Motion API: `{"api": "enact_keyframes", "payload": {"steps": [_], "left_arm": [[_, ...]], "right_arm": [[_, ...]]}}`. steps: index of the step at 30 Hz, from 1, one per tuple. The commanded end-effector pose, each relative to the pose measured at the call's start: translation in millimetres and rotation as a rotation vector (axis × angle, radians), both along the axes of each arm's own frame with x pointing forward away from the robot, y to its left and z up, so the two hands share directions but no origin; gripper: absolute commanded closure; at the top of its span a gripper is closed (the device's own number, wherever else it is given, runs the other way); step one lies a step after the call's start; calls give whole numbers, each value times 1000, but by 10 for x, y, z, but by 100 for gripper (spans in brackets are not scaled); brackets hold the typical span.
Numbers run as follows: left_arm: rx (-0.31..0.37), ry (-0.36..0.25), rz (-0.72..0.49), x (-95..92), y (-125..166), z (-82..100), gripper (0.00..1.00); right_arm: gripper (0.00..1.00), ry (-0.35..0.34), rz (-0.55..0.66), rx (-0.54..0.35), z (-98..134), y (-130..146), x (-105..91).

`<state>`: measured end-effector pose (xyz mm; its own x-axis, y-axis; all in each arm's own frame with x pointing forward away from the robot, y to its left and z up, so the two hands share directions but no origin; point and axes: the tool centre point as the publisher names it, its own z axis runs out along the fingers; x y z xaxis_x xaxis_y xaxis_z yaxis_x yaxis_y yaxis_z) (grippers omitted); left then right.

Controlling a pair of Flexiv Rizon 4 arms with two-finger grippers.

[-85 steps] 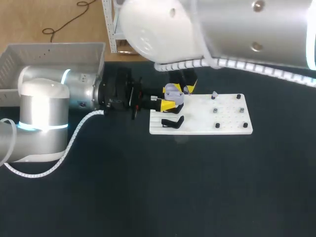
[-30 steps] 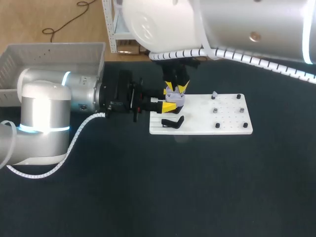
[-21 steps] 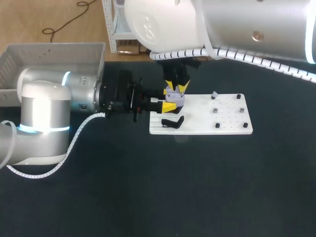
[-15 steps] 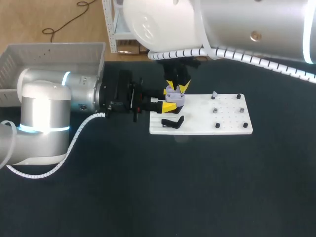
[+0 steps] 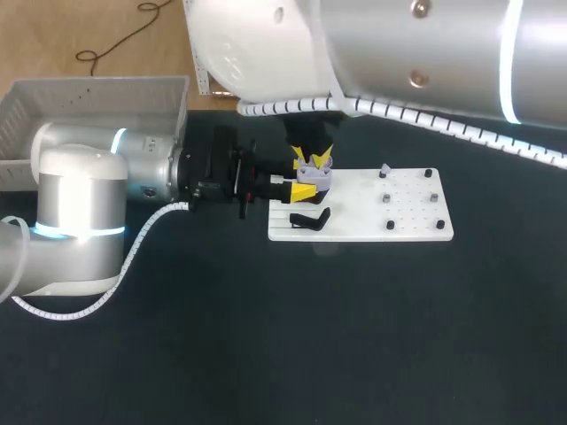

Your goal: Pick up each earbud case from the left stands, insert the matching earbuds, close the lid, and place the case in the box.

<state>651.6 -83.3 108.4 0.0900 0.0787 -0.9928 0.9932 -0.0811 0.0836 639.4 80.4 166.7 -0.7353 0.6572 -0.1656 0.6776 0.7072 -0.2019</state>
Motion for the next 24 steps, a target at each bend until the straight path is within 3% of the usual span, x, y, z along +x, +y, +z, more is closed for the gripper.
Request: {"api": "enact_keyframes", "payload": {"steps": [1,24], "left_arm": [[0,-2,5,-11,-4,-1,100],[0,-2,5,-11,-4,-1,100]], "right_arm": [[100,-1,-6,4,-7,-19,-21],[100,15,-10,2,-95,-64,63]]}}
